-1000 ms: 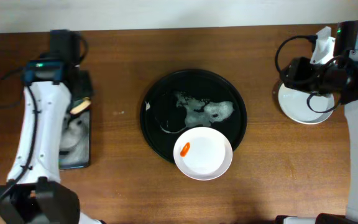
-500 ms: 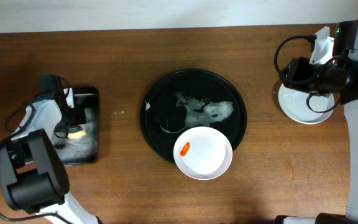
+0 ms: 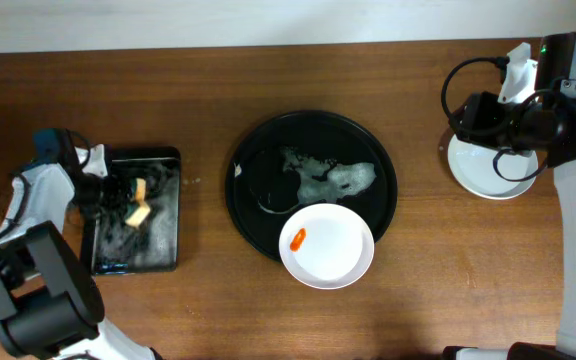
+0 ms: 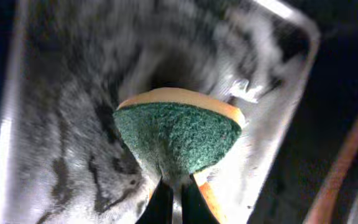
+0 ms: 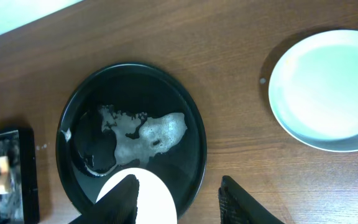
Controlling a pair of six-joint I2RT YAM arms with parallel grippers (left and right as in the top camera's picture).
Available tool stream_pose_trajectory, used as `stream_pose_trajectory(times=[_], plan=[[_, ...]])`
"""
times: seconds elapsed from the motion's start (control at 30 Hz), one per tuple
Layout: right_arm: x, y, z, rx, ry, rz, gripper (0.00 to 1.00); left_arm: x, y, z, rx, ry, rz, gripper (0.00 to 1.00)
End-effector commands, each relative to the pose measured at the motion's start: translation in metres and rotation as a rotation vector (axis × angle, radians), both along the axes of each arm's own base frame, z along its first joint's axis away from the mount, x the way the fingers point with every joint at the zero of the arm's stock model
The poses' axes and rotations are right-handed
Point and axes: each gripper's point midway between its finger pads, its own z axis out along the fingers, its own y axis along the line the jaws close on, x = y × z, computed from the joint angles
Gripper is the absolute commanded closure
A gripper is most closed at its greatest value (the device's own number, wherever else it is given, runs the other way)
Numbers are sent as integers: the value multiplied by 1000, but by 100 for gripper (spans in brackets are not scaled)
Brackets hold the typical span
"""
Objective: Clean dirty plates on tray and stack at the side
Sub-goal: 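Dip the sponge in the left tray, reach right gripper to last plate, then lift the last plate with right gripper and scrub it with sponge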
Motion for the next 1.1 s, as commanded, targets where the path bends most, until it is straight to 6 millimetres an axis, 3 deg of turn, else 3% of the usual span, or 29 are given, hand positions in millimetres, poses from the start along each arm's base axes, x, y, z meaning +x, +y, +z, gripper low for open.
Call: stream_pose_trajectory(times=[0.0,0.13,0.2,0.23,0.4,0.47,0.53,0.57,0.6,0.67,0.8,0.9,0.93,1.07], plan=[[0,3,0,7,1,-1,57,14,15,43,80,-108,22,100],[0,3,0,7,2,0,56,-1,10,-22,159,39,-12,100],[-3,3,-9,12,48,1,56,0,9,-28,261,77,-59,100],[-4,3,-12,14,64,1,56,2,6,-25,280,79,-74,100],[-21,27,-34,12,182,79,52,31,-22,54,370,-52,-156,100],[-39,57,-69,10,317,167,52,30,-23,88,387,-123,-147,100],[-61,83,-119,11,455,211,53,24,-29,108,365,-162,-150,100],[-73,88,-142,11,513,209,52,22,-31,113,361,-172,-151,100],[-99,97,-180,15,605,239,53,20,-31,119,364,-185,-148,100],[-126,110,-204,-2,685,273,53,21,-31,120,365,-190,-147,100],[-157,115,-241,-29,772,189,52,21,-31,120,365,-190,-147,100],[-163,114,-257,-15,785,138,60,21,-31,120,365,-190,-147,100],[-159,116,-258,-10,770,134,69,21,-31,120,365,-190,-147,100],[-142,121,-259,17,709,90,90,21,-31,120,365,-190,-147,100]])
